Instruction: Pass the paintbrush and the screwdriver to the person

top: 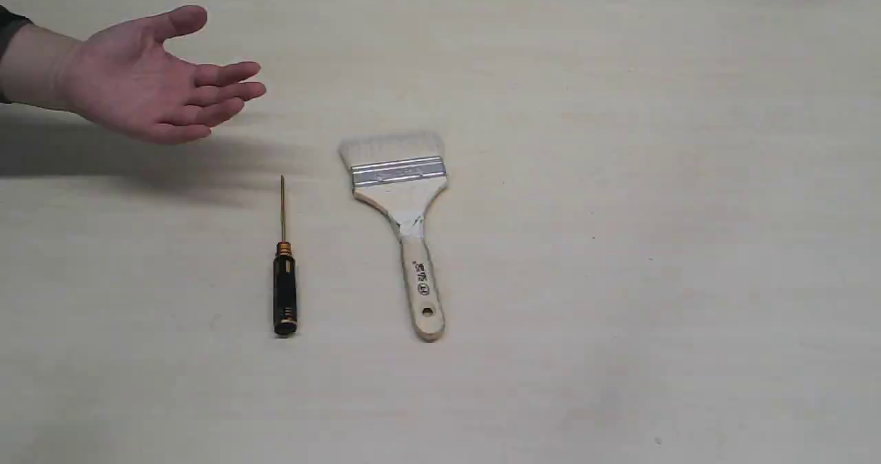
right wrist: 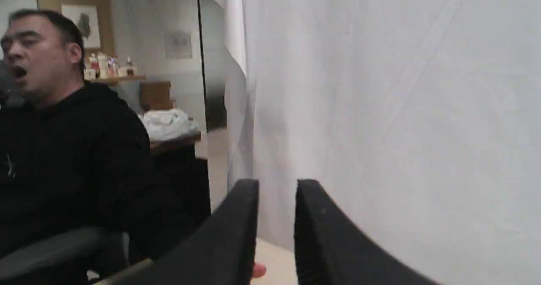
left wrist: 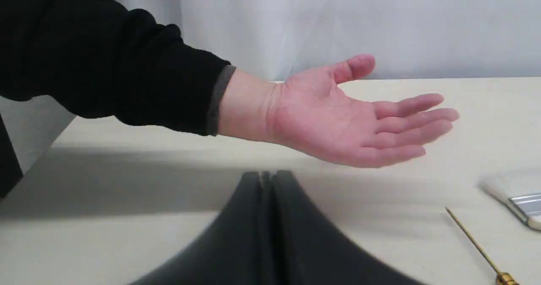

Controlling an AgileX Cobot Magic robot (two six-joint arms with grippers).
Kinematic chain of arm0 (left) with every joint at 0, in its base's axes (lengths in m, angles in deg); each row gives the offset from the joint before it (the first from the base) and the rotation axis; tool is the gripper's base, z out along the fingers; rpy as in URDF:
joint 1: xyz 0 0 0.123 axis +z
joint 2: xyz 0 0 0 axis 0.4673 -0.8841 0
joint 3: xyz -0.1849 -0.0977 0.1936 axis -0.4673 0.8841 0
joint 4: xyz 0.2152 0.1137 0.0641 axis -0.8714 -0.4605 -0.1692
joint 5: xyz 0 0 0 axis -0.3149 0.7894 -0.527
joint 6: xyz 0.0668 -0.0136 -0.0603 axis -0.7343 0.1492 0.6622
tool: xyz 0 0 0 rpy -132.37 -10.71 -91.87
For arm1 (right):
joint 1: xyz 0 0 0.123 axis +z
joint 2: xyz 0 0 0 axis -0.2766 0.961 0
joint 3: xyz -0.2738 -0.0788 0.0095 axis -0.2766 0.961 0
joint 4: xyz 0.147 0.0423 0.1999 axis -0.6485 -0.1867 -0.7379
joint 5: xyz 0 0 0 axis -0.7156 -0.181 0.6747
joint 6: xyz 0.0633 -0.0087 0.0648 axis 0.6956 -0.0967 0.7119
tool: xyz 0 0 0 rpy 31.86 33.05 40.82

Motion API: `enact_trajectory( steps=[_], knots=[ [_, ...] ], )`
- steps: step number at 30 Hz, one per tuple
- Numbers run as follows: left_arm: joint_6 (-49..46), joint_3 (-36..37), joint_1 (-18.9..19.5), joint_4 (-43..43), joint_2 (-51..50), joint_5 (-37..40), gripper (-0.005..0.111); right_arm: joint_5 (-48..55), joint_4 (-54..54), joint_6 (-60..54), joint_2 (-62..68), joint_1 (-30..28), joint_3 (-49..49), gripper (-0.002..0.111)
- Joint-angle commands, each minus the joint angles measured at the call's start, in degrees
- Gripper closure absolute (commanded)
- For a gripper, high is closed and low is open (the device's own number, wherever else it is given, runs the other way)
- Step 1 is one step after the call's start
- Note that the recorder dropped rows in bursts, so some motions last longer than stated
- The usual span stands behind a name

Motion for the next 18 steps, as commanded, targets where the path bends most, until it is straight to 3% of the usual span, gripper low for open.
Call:
enact_trajectory(
  steps=[1,7,9,14,18],
  knots=[
    [0.1,0.1,-0.5,0.1,0.1,-0.4,0.107,-1.0,7.8,6.2,7.6,-0.4,-4.9,0.089],
    [0.1,0.1,-0.5,0.2,0.1,-0.3,0.107,-5.5,10.2,9.9,19.8,-0.2,-9.4,0.089],
    [0.1,0.1,-0.5,0.2,0.1,-0.3,0.107,-4.9,10.2,9.2,23.6,2.3,-9.7,0.089],
    [0.1,0.1,-0.5,0.2,0.1,-0.3,0.107,1.8,10.2,0.8,33.2,15.9,-9.7,0.089],
    [0.1,0.1,-0.5,0.2,0.1,-0.3,0.107,16.5,10.2,-0.4,41.6,28.5,-9.6,0.089]
  ],
)
